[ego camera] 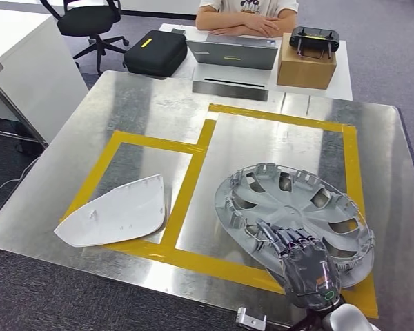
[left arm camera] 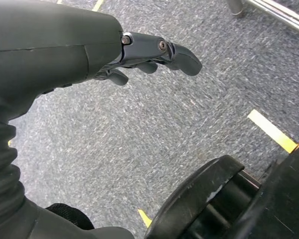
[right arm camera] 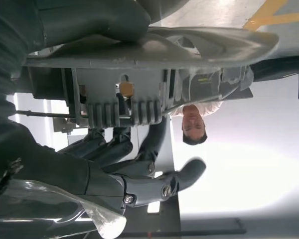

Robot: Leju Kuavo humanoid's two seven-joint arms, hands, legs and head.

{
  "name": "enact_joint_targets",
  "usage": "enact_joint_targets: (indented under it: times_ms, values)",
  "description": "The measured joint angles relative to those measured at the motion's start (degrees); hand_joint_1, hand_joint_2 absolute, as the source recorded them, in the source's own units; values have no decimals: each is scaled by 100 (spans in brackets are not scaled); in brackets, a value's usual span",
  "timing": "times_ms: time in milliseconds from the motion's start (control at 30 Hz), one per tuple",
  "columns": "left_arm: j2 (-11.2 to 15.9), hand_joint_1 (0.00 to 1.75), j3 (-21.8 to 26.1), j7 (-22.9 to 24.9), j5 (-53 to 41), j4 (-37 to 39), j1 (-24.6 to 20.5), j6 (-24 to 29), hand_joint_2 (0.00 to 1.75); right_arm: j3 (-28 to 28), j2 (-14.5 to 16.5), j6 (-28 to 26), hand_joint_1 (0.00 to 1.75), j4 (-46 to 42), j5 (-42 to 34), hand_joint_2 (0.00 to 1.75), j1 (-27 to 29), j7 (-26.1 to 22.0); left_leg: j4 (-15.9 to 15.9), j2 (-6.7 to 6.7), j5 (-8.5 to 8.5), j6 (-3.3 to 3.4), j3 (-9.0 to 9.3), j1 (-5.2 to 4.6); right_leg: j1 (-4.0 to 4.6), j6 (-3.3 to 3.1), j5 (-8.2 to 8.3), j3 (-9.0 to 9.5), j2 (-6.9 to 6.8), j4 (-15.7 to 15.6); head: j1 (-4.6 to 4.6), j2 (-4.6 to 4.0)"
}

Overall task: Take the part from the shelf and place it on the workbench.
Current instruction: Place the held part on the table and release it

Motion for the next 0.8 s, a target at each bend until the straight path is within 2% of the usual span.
enact_joint_targets:
  times_ms: [33,467,533,667,800]
  values:
    - [-1,0,7,4,-6,-6,5,0,0,2,-4,-3,0,1,-4,175,4,4,0,0,0,1,0,0,0,0,0,0,0,0,0,0]
    - [-42,0,345,-9,-293,-49,182,-199,0,2,-22,113,0,3,-268,175,75,108,6,0,-2,3,-2,0,0,1,1,1,1,0,-1,0]
    - [-44,0,384,-7,-317,-53,202,-224,0,0,-22,215,0,3,-473,175,75,105,6,0,-2,4,-2,0,0,2,1,2,1,0,-1,0]
    - [-50,0,477,-3,-337,-61,242,-283,0,-22,-22,646,0,-15,-1341,175,74,79,8,0,-2,4,-3,0,0,4,2,1,1,0,1,0]
    - [-57,0,550,1,-349,-63,276,-316,0,-88,-22,821,0,-92,-1653,175,69,44,8,0,-2,4,-4,0,0,4,2,2,1,0,0,0]
